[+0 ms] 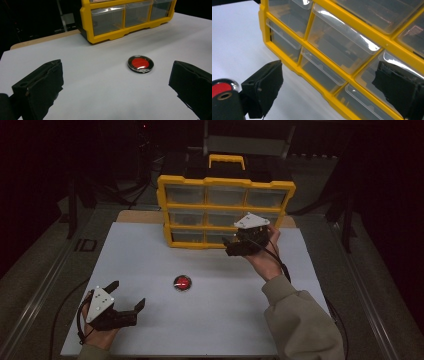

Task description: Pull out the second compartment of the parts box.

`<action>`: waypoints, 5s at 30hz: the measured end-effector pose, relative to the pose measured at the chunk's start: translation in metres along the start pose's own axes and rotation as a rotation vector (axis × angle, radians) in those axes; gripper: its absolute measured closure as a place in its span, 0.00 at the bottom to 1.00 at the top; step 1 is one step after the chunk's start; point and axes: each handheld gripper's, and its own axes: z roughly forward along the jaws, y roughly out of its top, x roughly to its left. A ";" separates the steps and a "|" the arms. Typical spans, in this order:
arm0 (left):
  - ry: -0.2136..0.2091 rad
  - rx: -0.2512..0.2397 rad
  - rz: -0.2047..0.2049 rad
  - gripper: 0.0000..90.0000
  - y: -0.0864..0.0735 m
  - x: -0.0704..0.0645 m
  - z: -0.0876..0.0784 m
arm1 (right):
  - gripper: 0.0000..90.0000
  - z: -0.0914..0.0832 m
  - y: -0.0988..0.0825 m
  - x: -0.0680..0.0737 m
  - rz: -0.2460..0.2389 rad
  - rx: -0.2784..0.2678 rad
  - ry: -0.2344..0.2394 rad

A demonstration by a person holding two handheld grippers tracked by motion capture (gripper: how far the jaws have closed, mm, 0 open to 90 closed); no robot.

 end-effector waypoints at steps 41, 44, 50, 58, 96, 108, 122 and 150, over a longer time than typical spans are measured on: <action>0.000 0.000 0.003 0.00 0.000 0.000 0.000 | 0.09 0.036 0.004 0.000 -0.116 0.096 -0.059; -0.001 0.000 0.002 0.00 0.000 0.000 0.000 | 0.09 0.038 0.005 0.001 -0.131 0.102 -0.068; -0.001 0.001 0.003 0.00 0.000 0.000 0.000 | 0.09 0.041 0.009 0.004 -0.160 0.105 -0.081; -0.001 0.001 0.002 0.00 0.000 0.000 0.000 | 0.09 0.045 0.012 0.006 -0.199 0.116 -0.097; 0.003 0.007 -0.003 0.00 -0.001 0.001 0.000 | 0.09 0.057 0.019 0.006 -0.360 0.160 -0.193; 0.003 0.010 -0.003 0.00 -0.001 0.001 0.000 | 0.09 0.061 0.019 0.013 -0.471 0.179 -0.264; 0.000 0.014 -0.003 0.00 -0.001 0.001 0.000 | 0.09 0.066 0.016 0.017 -0.597 0.199 -0.339; 0.001 0.014 -0.004 0.00 -0.002 0.001 0.000 | 0.09 0.067 0.014 0.020 -0.823 0.179 -0.533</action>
